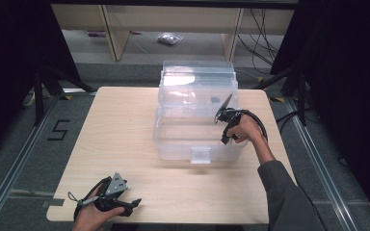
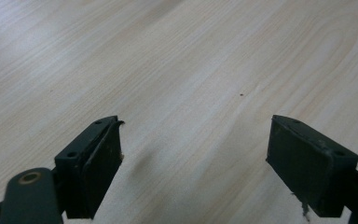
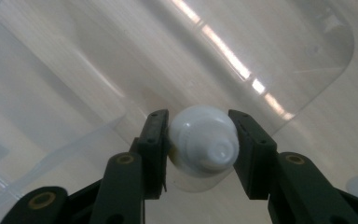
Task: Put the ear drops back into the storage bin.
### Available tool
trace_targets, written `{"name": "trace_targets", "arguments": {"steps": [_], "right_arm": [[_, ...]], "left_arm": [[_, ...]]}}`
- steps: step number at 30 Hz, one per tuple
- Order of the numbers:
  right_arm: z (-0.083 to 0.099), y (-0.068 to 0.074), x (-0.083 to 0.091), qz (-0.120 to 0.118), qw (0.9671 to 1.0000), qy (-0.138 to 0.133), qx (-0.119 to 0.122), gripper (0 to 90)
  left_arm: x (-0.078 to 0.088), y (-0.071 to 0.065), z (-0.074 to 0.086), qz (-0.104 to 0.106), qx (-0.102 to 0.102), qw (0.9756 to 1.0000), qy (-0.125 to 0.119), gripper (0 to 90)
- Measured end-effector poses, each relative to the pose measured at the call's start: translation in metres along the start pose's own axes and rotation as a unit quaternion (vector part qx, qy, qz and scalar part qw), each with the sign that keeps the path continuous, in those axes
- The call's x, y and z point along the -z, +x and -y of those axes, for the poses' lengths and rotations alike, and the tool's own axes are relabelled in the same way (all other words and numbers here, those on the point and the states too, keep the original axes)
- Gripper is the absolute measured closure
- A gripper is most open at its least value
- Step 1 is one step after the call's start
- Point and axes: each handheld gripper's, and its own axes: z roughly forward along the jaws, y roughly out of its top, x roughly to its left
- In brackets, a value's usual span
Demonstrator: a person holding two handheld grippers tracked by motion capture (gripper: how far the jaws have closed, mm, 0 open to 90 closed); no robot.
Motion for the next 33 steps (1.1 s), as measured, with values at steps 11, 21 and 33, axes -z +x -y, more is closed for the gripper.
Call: {"name": "trace_targets", "arguments": {"steps": [11, 21, 33], "right_arm": [[0.001, -0.003, -0.003, 0.005, 0.9999, 0.006, 0.011, 60.1], [0.001, -0.002, -0.005, -0.001, 0.9999, 0.006, 0.012, 59.8], [0.007, -0.003, 0.009, -0.004, 1.0000, -0.007, 0.004, 60.2]], "left_arm": [[0.000, 0.000, 0.000, -0.001, -0.001, 1.0000, -0.001, 17.3], [0.001, 0.000, 0.000, 0.002, -0.005, 1.0000, 0.004, 17.3], [0.001, 0.001, 0.000, -0.001, -0.010, 0.9999, 0.008, 17.3]]}}
